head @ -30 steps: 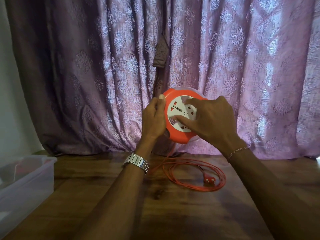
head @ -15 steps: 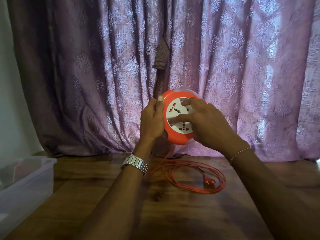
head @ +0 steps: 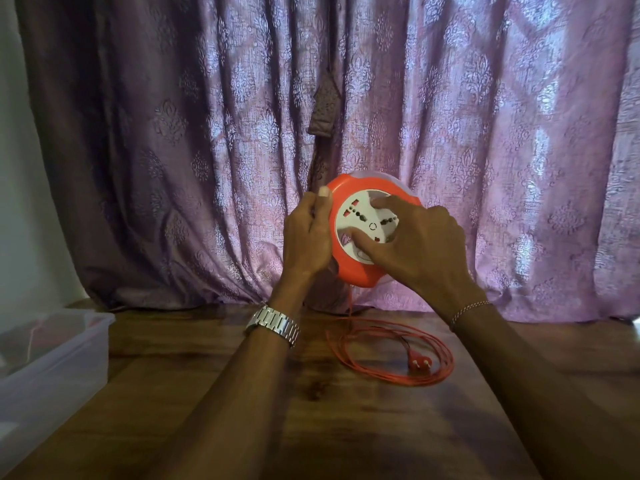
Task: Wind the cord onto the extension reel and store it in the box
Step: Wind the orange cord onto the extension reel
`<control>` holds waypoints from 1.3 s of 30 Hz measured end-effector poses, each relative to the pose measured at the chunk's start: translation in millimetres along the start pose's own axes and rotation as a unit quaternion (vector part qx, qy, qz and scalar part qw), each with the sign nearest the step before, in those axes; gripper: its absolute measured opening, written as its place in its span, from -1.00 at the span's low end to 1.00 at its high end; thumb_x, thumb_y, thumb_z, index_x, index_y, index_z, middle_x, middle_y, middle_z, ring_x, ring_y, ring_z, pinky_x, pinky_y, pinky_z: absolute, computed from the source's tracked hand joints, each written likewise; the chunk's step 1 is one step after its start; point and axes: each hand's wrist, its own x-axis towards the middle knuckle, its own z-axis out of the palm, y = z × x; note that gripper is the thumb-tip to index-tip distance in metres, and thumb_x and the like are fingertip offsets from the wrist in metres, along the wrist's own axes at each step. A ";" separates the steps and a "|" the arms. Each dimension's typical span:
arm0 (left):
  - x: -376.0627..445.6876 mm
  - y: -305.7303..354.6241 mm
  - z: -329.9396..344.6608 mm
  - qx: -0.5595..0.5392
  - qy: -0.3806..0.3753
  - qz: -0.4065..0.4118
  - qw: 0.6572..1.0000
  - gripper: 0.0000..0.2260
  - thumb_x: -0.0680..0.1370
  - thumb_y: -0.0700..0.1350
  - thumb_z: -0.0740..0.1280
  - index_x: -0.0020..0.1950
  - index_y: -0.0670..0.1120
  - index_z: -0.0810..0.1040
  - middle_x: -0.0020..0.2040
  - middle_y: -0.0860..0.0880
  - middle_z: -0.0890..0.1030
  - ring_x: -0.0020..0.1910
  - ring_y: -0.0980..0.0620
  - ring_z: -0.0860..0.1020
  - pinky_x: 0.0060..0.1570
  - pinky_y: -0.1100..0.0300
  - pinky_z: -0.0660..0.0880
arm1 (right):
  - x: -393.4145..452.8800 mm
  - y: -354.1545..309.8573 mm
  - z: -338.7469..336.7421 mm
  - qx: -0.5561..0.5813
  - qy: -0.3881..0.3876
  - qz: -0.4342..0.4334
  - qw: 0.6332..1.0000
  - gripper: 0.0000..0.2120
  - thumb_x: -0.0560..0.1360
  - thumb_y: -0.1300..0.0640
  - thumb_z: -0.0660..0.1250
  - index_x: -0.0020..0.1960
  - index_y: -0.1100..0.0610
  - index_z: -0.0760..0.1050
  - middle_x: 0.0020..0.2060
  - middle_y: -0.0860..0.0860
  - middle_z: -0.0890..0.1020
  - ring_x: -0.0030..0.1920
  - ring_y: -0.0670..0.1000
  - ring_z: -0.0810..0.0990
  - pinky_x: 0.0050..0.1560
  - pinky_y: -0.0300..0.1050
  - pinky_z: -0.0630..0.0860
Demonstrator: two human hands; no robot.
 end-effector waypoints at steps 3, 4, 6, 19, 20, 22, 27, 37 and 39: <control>-0.8 -2.0 1.9 0.005 -0.004 0.000 1.000 -0.38 0.53 0.41 0.07 -0.11 -0.14 0.52 -0.21 -0.19 0.65 -0.14 -0.25 0.63 -0.08 -0.25 0.56 | -1.3 1.2 -1.0 -0.025 0.010 -0.021 0.999 -0.37 0.32 -0.49 0.25 0.20 -0.11 0.55 -0.16 0.01 0.72 -0.13 0.19 0.65 -0.19 -0.03 0.53; -0.6 -3.7 2.4 0.005 -0.006 -0.001 1.000 -0.38 0.53 0.41 0.07 -0.11 -0.14 0.52 -0.21 -0.19 0.65 -0.14 -0.24 0.64 -0.08 -0.26 0.57 | -0.4 2.8 -1.0 -0.046 0.017 -0.036 0.998 -0.37 0.33 -0.49 0.24 0.19 -0.09 0.56 -0.19 0.02 0.71 -0.15 0.18 0.65 -0.21 -0.04 0.51; 0.4 -5.8 2.3 0.006 -0.011 -0.006 1.000 -0.39 0.56 0.39 0.07 -0.09 -0.14 0.53 -0.21 -0.16 0.65 -0.14 -0.22 0.65 -0.08 -0.25 0.58 | 3.0 7.1 0.5 -0.069 0.028 -0.072 0.995 -0.39 0.37 -0.46 0.21 0.16 -0.03 0.57 -0.21 0.04 0.69 -0.16 0.16 0.59 -0.20 -0.03 0.45; -0.6 -5.3 1.6 0.002 -0.009 -0.007 1.000 -0.46 0.54 0.38 0.09 -0.13 -0.07 0.52 -0.19 -0.13 0.66 -0.12 -0.21 0.64 -0.06 -0.25 0.58 | 4.7 0.2 -12.4 -0.084 -0.212 -0.183 0.956 -0.34 0.29 0.30 0.47 0.28 -0.21 0.49 0.41 0.19 0.32 0.33 0.26 0.29 0.23 0.14 0.38; -0.4 -5.7 2.0 0.006 -0.013 -0.004 1.000 -0.50 0.56 0.37 0.09 -0.16 -0.03 0.51 -0.21 -0.11 0.65 -0.14 -0.20 0.64 -0.07 -0.25 0.58 | 4.6 1.7 -10.9 -0.086 -0.199 -0.187 0.958 -0.38 0.29 0.27 0.49 0.25 -0.21 0.51 0.36 0.20 0.37 0.30 0.27 0.34 0.20 0.15 0.41; -0.5 -6.3 2.3 0.012 -0.017 0.000 1.000 -0.57 0.58 0.35 0.10 -0.20 0.04 0.48 -0.23 -0.08 0.64 -0.16 -0.18 0.65 -0.09 -0.23 0.59 | 3.6 5.1 -7.6 -0.089 -0.176 -0.188 0.962 -0.43 0.29 0.18 0.51 0.22 -0.22 0.53 0.28 0.22 0.45 0.23 0.27 0.43 0.12 0.14 0.45; 0.2 -6.3 2.3 0.023 -0.009 0.005 1.000 -0.64 0.63 0.22 0.14 -0.25 0.05 0.44 -0.30 0.01 0.57 -0.26 -0.08 0.57 -0.15 -0.10 0.56 | -1.6 5.3 -0.4 -0.084 -0.125 -0.132 0.980 -0.48 0.39 -0.02 0.31 0.32 -0.32 0.38 0.09 0.12 0.52 0.07 0.21 0.55 -0.12 0.02 0.50; -1.3 -7.0 3.4 0.032 -0.022 0.000 0.999 -0.62 0.63 0.25 0.13 -0.24 0.04 0.45 -0.29 -0.03 0.58 -0.24 -0.11 0.58 -0.15 -0.18 0.57 | 0.6 7.7 0.3 -0.108 -0.045 -0.038 0.992 -0.30 0.29 -0.57 0.16 0.32 -0.25 0.43 -0.01 0.03 0.69 -0.02 0.17 0.62 -0.16 -0.05 0.48; 0.1 -7.9 1.5 0.027 -0.019 -0.004 0.999 -0.55 0.61 0.29 0.11 -0.20 -0.04 0.47 -0.28 -0.06 0.59 -0.25 -0.11 0.57 -0.14 -0.17 0.56 | 1.6 9.3 -1.0 -0.129 -0.042 -0.066 0.989 -0.27 0.30 -0.59 0.04 0.32 -0.25 0.43 -0.10 0.04 0.70 -0.08 0.17 0.63 -0.22 -0.07 0.45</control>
